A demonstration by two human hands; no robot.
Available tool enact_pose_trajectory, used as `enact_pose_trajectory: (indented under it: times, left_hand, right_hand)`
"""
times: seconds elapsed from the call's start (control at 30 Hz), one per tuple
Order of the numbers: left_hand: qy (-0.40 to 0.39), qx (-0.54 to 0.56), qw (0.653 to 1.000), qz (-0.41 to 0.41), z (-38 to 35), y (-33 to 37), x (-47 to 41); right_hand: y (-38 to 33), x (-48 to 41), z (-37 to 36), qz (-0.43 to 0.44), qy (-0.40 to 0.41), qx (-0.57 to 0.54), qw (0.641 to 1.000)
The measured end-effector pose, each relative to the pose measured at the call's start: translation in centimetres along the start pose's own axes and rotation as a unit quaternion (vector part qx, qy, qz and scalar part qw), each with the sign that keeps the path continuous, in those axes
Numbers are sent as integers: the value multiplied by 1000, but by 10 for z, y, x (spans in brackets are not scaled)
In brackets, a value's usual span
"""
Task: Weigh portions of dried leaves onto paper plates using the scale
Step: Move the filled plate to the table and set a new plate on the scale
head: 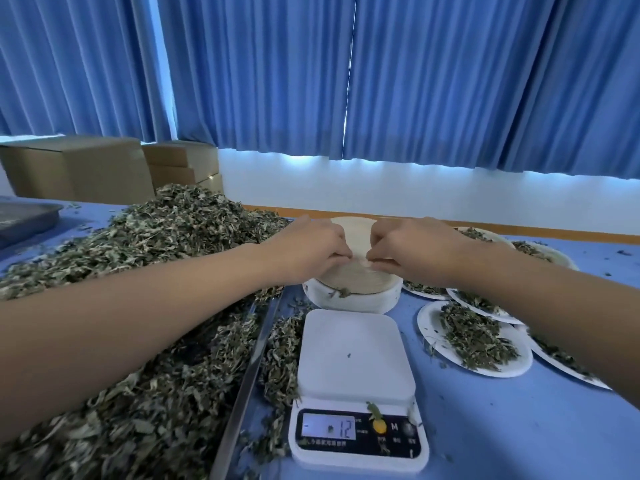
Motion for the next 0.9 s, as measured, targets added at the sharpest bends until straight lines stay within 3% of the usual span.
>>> enact_pose_trajectory:
  times: [0.3, 0.6, 0.9]
  left_hand:
    - [29, -19, 998, -44, 4, 4, 2]
    - [34, 33, 998, -42, -5, 1, 1]
    - [47, 34, 996, -63, -3, 4, 0]
  right_hand:
    - [-4, -2, -4, 11, 26, 38, 999]
    - [-6, -4, -7, 31, 42, 34, 998]
    - [-15, -6, -13, 46, 39, 147, 987]
Point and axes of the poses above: each hand's wrist, its own x-axis away from the middle knuckle, its own z-axis out of the back of the hand, y = z × x, the point moved 5 cm from there along -x, towards the middle knuckle, and after that the axes turned 4 degrees about x, right-handed, at the moved point
